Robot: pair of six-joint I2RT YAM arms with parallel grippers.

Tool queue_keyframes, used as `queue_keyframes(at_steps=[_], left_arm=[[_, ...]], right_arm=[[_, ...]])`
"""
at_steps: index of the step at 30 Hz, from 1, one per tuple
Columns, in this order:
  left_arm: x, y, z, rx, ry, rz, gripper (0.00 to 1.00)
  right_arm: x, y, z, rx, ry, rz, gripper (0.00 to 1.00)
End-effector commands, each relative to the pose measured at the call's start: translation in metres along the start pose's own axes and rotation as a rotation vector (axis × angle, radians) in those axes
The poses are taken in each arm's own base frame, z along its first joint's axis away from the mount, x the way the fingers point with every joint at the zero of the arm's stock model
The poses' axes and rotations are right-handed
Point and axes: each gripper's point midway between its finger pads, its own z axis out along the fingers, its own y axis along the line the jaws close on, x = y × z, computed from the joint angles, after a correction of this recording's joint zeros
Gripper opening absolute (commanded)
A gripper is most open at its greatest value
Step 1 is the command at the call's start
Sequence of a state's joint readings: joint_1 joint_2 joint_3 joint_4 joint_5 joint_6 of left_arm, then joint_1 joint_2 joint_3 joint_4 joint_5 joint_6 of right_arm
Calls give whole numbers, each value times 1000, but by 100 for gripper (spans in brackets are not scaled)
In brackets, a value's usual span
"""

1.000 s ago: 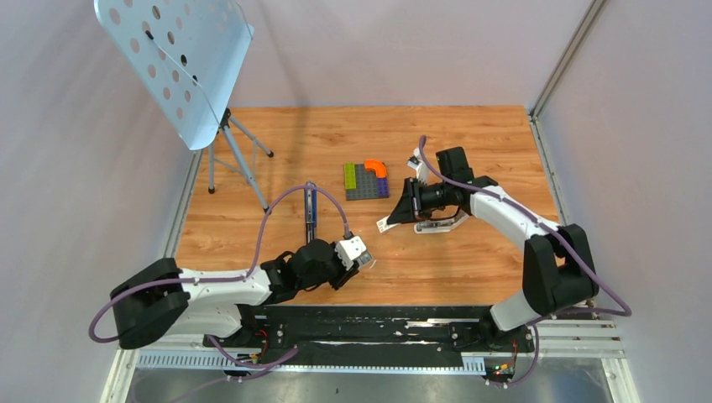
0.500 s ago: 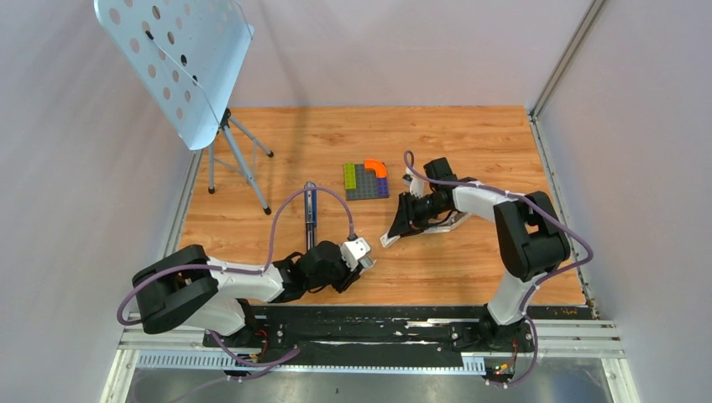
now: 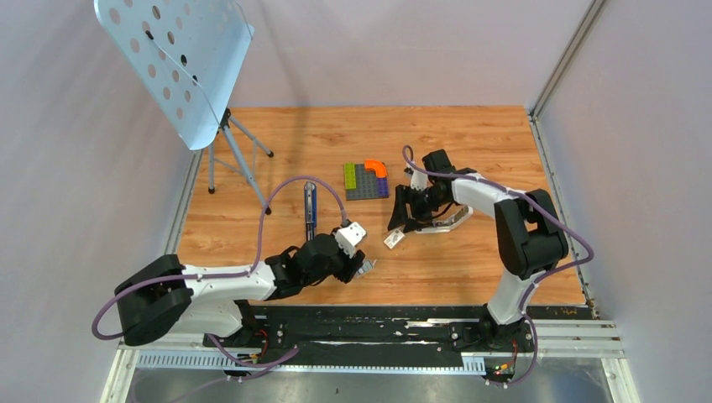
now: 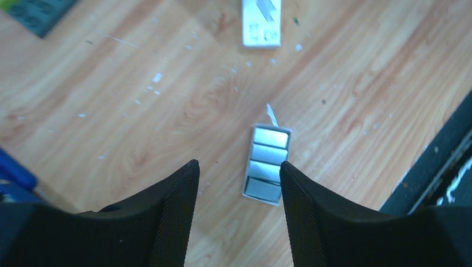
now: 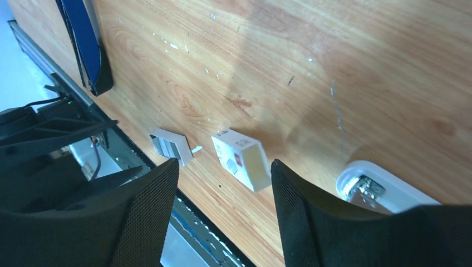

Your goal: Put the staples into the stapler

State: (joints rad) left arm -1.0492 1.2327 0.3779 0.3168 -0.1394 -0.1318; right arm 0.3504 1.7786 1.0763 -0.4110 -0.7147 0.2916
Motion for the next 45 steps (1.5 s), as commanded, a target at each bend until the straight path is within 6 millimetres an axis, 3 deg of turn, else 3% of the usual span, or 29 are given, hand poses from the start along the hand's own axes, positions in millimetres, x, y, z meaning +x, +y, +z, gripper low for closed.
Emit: queue_keyframes(at_steps=[1,5,9,16,24,33,45], left_arm=[[-29,30,-11,-200,-34,-102,58],[-40,47,-20,-293,-35,-264,58],[-44,52,-22,-250,-26,-428,55],[-36,45,-20,-173,7,-572,48],[-10,28,-10,-105,83,-678,40],[12,24,-5,-97,123,-701,37],[26,10,4,-29,146,-744,37]], right_arm=[[-3,-2,-27,130,-35,-33,66],[-3,8,-43,187,-84,-67,63],[6,22,-42,214,-103,-109,57],[26,61,-14,170,-162,-207,45],[44,91,17,107,-214,-310,36],[64,98,46,76,-145,-326,33],[73,86,61,115,-108,-330,33]])
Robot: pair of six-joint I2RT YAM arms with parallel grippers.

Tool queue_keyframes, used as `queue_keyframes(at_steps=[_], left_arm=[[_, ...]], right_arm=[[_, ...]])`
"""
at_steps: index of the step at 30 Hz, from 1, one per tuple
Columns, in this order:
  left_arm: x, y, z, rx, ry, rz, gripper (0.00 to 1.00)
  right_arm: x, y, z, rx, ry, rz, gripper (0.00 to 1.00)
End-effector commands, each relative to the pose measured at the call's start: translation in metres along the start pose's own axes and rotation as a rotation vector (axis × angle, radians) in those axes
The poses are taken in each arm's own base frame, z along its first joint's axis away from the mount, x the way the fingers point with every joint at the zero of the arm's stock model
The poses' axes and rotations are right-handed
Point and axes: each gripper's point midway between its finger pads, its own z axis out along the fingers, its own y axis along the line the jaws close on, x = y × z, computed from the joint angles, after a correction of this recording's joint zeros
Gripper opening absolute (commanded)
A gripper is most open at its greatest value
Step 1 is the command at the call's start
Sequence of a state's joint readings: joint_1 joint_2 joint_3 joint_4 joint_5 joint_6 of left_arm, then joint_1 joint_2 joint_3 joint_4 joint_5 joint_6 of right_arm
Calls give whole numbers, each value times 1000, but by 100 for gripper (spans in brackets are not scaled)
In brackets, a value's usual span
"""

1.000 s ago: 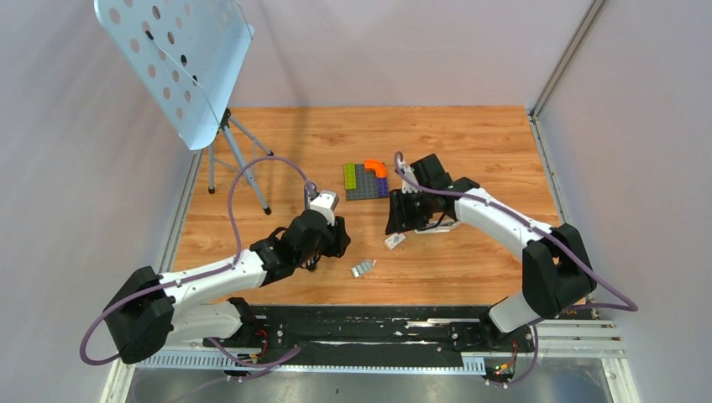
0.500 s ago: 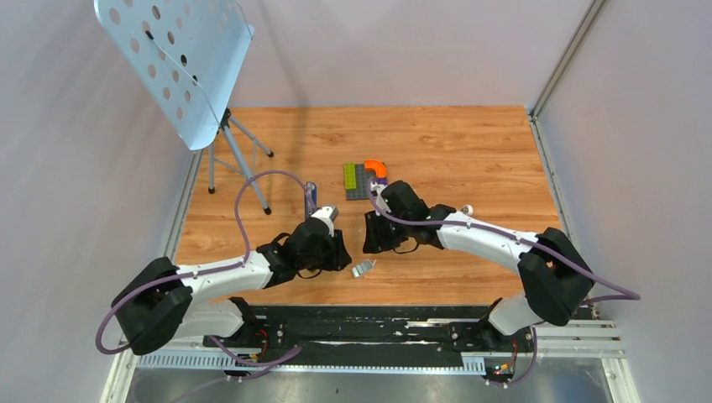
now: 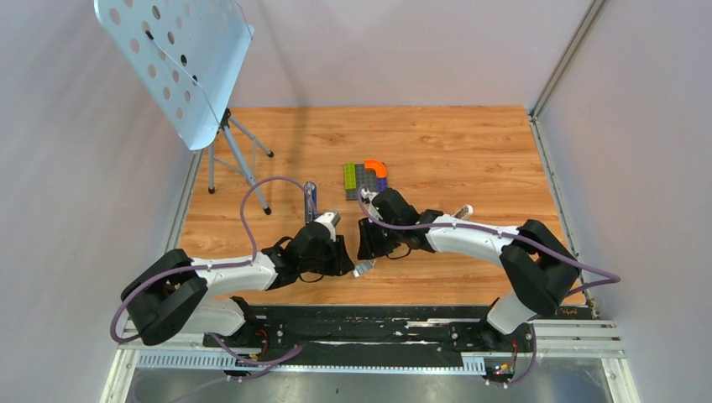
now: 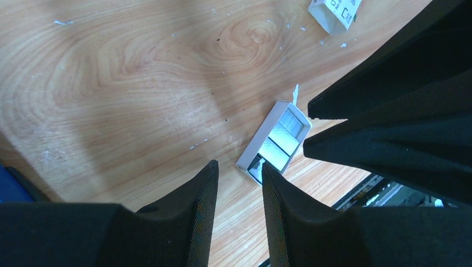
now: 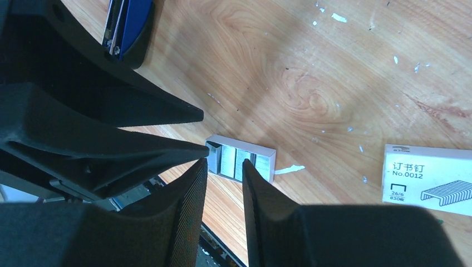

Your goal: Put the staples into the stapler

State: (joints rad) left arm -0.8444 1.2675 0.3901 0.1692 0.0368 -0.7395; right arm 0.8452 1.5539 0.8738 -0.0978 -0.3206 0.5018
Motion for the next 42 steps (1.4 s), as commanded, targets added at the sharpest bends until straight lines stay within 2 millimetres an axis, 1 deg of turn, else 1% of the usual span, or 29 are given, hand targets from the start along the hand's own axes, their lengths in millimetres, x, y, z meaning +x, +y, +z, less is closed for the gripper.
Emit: queue_keyframes(at_steps=[1,6,10,25,31,42], left_arm=[[0,-5,7,41,-2,-24,38],[2,-5,11,44,7,-25,38],[5,-1,12,26,12,-20,38],[7,8,13,-12,15,0,34],[9,9,15,-13,25,3,34],[11,13,17,-27,31,14,33]], right_arm=[[12,-3,7,29,31,-15,32],[19,-6,11,65,65,-36,31],[24,-11,12,107,81,-54,30],[30,-14,18,156,106,-82,26],[30,-13,19,166,108,-93,25],[29,-6,22,128,118,-94,22]])
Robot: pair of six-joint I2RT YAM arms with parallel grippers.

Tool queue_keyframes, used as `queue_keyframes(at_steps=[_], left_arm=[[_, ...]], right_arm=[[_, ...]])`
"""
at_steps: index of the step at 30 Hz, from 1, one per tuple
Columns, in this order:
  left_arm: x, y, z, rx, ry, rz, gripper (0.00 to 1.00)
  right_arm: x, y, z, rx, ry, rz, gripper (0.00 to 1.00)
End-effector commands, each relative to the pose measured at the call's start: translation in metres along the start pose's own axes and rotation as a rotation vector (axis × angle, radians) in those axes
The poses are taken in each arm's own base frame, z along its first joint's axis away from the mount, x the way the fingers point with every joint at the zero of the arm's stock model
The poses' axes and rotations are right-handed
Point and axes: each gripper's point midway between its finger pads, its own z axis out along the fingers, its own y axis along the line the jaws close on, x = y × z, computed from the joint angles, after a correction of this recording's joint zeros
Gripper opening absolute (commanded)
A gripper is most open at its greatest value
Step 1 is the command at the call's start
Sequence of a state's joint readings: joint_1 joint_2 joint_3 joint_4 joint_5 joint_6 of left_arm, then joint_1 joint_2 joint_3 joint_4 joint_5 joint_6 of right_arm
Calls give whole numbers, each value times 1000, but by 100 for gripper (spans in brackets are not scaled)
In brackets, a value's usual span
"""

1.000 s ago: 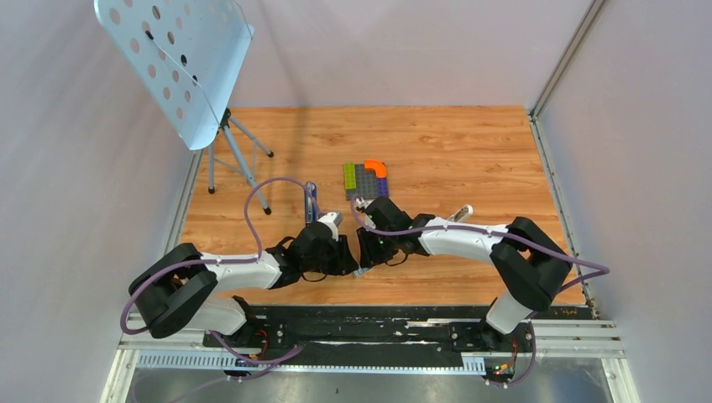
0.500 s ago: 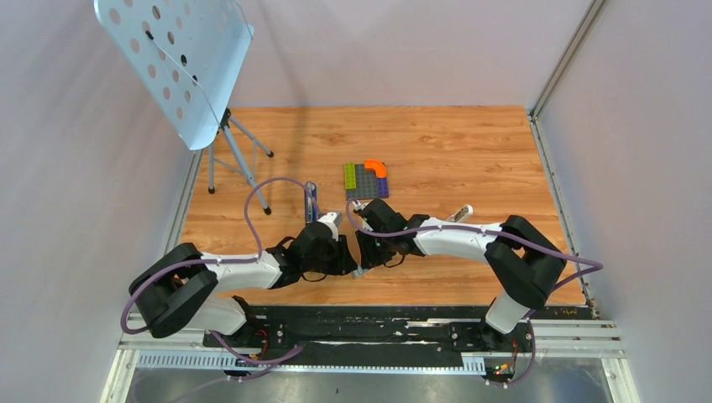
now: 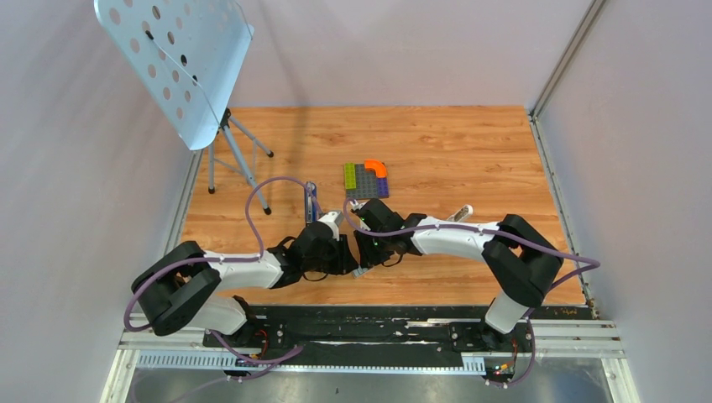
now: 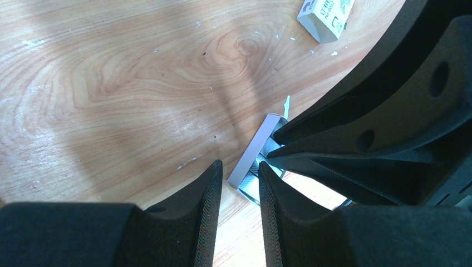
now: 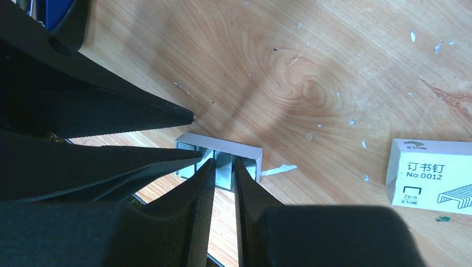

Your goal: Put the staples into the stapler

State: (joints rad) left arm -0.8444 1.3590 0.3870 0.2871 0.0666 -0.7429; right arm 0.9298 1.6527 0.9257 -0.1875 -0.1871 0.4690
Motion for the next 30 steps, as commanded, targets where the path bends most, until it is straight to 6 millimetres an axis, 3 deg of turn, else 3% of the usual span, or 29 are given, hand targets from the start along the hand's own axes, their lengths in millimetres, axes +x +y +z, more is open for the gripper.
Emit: queue_keyframes(at_steps=[1,11,20,30], left_arm=[[10,18,3,-67,32,15,33],[12,21,5,-74,45,22,32],[13,22,4,-81,45,25,32],[11,19,-1,-75,35,-1,32]], right_arm=[[1,8,1,-16,18,-27,22],[-3,17,-2,-65,7,-15,20],[-13,22,-17,-98,-45,2,20],[-8,11,-18,-41,-51,38,20]])
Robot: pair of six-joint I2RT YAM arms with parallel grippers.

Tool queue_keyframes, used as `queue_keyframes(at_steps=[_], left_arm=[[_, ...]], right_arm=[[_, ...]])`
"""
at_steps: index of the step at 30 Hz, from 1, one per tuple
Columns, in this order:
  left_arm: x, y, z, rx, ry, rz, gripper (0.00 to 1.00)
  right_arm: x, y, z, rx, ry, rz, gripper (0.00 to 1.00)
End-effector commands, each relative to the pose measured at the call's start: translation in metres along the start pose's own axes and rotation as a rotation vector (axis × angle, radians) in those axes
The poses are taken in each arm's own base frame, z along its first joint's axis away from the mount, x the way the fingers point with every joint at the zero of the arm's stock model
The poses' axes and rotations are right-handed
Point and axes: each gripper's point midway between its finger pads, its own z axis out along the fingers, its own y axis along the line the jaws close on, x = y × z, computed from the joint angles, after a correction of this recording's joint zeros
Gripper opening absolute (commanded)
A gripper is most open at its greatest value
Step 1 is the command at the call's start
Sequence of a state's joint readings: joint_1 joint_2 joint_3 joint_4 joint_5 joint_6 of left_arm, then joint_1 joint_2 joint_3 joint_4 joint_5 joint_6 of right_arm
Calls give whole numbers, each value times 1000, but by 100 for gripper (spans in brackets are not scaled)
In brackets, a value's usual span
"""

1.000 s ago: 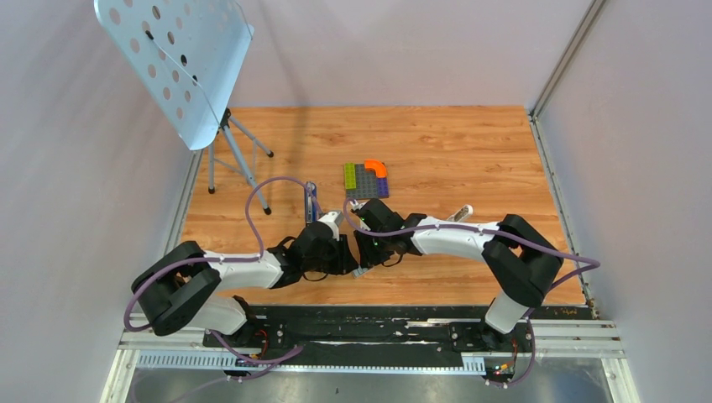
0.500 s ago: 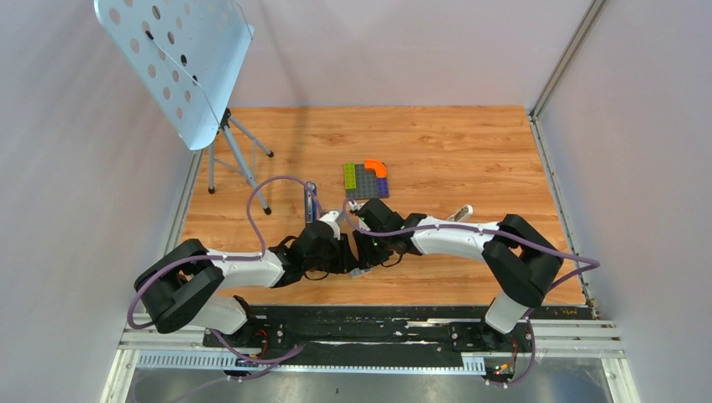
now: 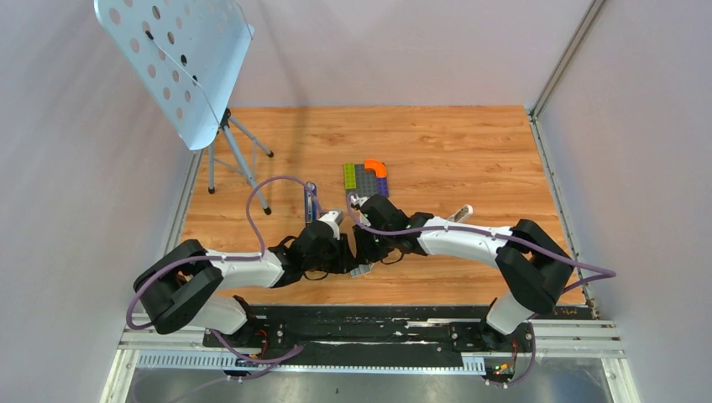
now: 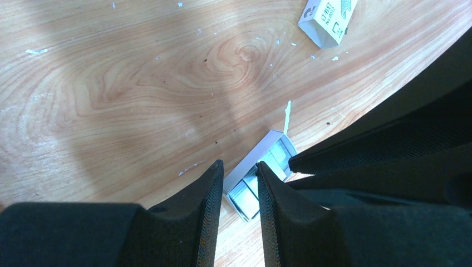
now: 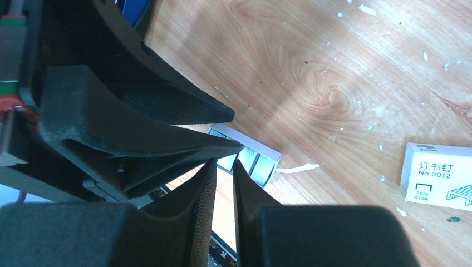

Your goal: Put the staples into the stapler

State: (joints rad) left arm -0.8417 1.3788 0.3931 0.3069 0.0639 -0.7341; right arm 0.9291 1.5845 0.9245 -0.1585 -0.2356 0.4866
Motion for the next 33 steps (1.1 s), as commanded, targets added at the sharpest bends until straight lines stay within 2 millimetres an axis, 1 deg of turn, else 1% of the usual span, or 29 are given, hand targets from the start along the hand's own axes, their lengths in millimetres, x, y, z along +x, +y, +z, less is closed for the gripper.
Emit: queue_keyframes(at_steps=[1,9,18,33], left_arm=[[13,18,-6,-76,40,-12,32],[5,15,-14,-76,5,-33,32],[14,16,-8,-51,26,-45,32],[17,21,-7,-73,35,-39,31]], right_arm=[[9,-10,-2,50,14,39,20],[10,-12,-1,76,21,47,22],[18,-15,8,95,50,69,23],[28,-17,20,113,97,76,24]])
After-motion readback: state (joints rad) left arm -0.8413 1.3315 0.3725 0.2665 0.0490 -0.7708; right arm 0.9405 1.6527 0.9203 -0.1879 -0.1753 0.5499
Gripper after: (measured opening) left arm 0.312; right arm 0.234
